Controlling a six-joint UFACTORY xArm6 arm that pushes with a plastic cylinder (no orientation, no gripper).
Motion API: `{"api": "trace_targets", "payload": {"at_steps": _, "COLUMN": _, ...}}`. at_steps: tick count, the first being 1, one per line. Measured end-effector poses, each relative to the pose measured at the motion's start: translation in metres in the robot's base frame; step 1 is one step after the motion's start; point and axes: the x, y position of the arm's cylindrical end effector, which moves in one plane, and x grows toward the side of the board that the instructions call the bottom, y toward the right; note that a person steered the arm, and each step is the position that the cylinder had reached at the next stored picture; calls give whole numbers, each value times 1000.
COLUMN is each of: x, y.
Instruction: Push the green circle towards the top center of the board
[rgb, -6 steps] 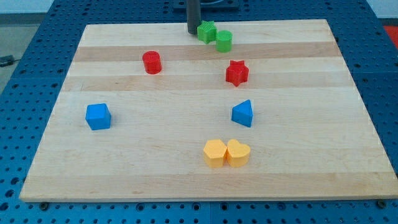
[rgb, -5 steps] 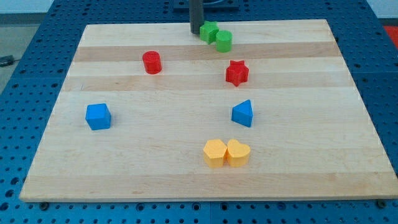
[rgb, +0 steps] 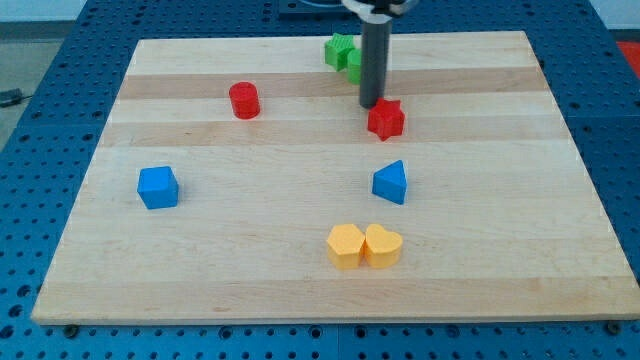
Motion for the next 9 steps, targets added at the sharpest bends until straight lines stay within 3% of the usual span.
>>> {"api": "trace_targets", "payload": {"at_steps": 9, "x": -80, "y": -16}}
